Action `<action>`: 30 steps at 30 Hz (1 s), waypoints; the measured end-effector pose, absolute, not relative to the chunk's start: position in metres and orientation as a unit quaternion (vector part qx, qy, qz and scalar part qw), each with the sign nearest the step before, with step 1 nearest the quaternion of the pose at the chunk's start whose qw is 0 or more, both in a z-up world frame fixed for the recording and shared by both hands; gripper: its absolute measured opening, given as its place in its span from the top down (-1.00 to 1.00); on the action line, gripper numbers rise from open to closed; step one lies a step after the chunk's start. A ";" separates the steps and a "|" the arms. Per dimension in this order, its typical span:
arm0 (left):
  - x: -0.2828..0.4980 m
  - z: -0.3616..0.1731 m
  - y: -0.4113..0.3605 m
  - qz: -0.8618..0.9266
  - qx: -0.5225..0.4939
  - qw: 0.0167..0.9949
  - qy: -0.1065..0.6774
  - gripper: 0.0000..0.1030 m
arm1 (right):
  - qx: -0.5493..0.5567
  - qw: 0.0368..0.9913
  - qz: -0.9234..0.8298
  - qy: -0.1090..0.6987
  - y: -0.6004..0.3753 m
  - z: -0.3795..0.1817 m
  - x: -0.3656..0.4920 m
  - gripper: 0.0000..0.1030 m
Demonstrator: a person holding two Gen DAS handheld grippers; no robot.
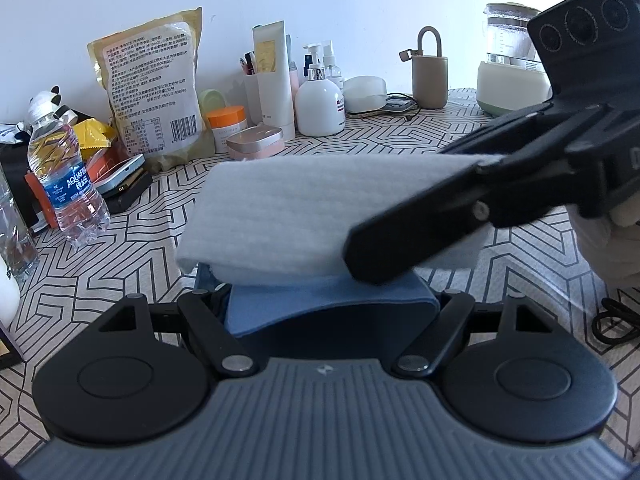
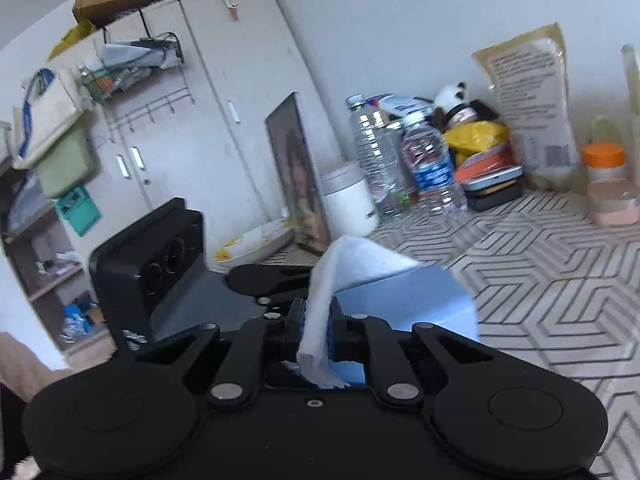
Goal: Clean container
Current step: 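Hold the container with the left tool while the right tool wipes across its wall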
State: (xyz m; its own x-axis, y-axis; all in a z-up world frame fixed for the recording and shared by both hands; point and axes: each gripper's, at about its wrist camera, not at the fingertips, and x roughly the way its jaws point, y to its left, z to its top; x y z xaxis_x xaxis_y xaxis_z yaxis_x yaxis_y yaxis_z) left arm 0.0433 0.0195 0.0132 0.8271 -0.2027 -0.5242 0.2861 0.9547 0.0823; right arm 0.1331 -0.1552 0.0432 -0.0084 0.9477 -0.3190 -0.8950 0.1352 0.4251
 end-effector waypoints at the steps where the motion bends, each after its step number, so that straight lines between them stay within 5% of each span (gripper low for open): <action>1: 0.043 0.013 0.020 -0.128 0.079 0.953 0.265 -0.53 | 0.041 0.712 0.648 0.268 -0.156 0.044 0.132 0.66; 4: 0.043 0.013 0.020 -0.128 0.078 0.953 0.265 -0.52 | 0.029 0.731 0.631 0.257 -0.160 0.048 0.131 0.20; 14: 0.045 0.013 0.021 -0.126 0.082 0.952 0.265 -0.54 | 0.025 0.772 0.594 0.225 -0.168 0.056 0.133 -0.09; 17: 0.045 0.013 0.021 -0.125 0.082 0.952 0.266 -0.54 | 0.026 0.786 0.582 0.206 -0.174 0.061 0.132 -0.08; 20: 0.045 0.012 0.020 -0.124 0.084 0.952 0.266 -0.54 | 0.029 0.771 0.596 0.221 -0.174 0.059 0.135 0.35; 28: 0.045 0.012 0.019 -0.122 0.087 0.952 0.267 -0.55 | 0.006 0.770 0.586 0.253 -0.162 0.048 0.137 0.36; 30: 0.045 0.012 0.019 -0.123 0.087 0.952 0.267 -0.55 | 0.012 0.744 0.617 0.254 -0.160 0.050 0.134 0.54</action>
